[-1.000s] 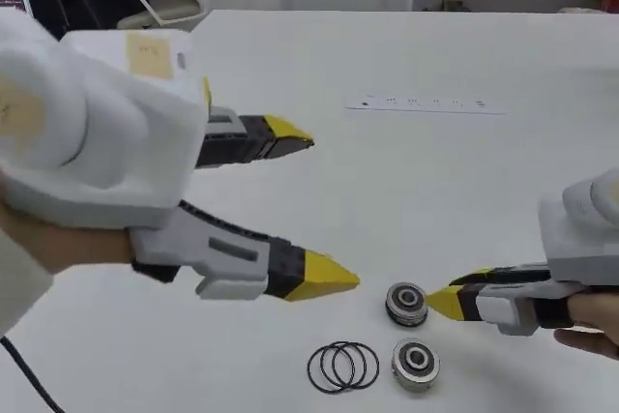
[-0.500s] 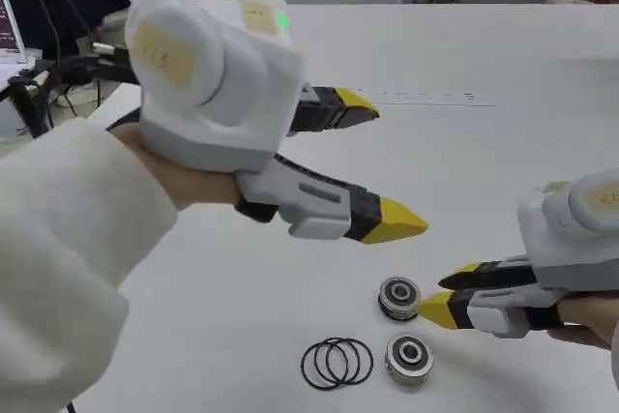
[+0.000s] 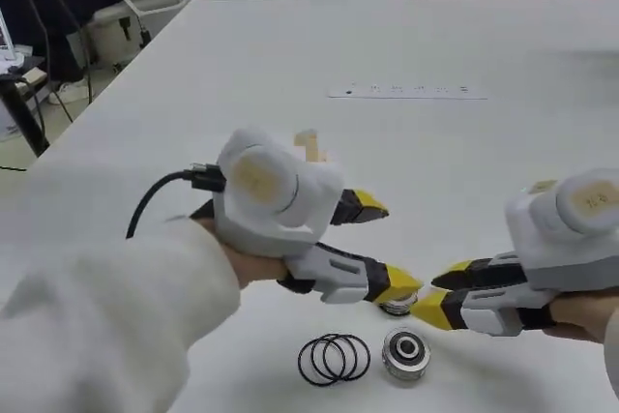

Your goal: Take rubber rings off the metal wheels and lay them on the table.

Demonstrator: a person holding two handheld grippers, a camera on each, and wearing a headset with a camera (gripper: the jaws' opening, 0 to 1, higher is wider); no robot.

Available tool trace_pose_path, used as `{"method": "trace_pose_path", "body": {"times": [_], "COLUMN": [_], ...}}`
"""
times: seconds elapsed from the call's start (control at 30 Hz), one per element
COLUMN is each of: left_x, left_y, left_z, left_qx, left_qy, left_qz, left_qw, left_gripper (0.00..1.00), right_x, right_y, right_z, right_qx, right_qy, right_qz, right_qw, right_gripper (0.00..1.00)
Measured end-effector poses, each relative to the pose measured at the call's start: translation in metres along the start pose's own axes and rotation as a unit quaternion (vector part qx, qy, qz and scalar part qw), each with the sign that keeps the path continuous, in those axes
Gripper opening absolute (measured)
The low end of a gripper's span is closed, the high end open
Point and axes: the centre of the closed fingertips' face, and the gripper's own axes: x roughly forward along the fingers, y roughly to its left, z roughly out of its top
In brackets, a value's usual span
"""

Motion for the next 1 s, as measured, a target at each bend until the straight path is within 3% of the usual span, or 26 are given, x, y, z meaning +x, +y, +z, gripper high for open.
{"method": "trace_pose_path", "body": {"times": [0.2,0.37,0.7,1.0], "left_x": [0.011,0.017,0.022,0.024], "left_y": [0.001,-0.001,-0.007,-0.007], "left_z": [-0.024,-0.035,-0.041,-0.043], "left_qx": [-0.012,-0.025,-0.042,-0.055], "left_qy": [0.030,0.042,0.043,0.039], "left_qz": [0.007,0.006,0.001,0.004], "left_qw": [0.9994,0.9988,0.9982,0.9977], "left_gripper": [0.40,0.32,0.19,0.14], "right_x": [0.001,0.001,0.006,0.010], "right_y": [0.003,0.004,0.012,0.013], "right_z": [-0.001,0.000,-0.002,-0.001], "right_qx": [-0.009,-0.009,-0.020,-0.028], "right_qy": [0.005,0.003,0.009,0.004], "right_qz": [0.002,0.004,0.015,0.015], "right_qw": [0.9999,0.9999,0.9997,0.9995], "right_gripper": [0.27,0.27,0.25,0.21]}}
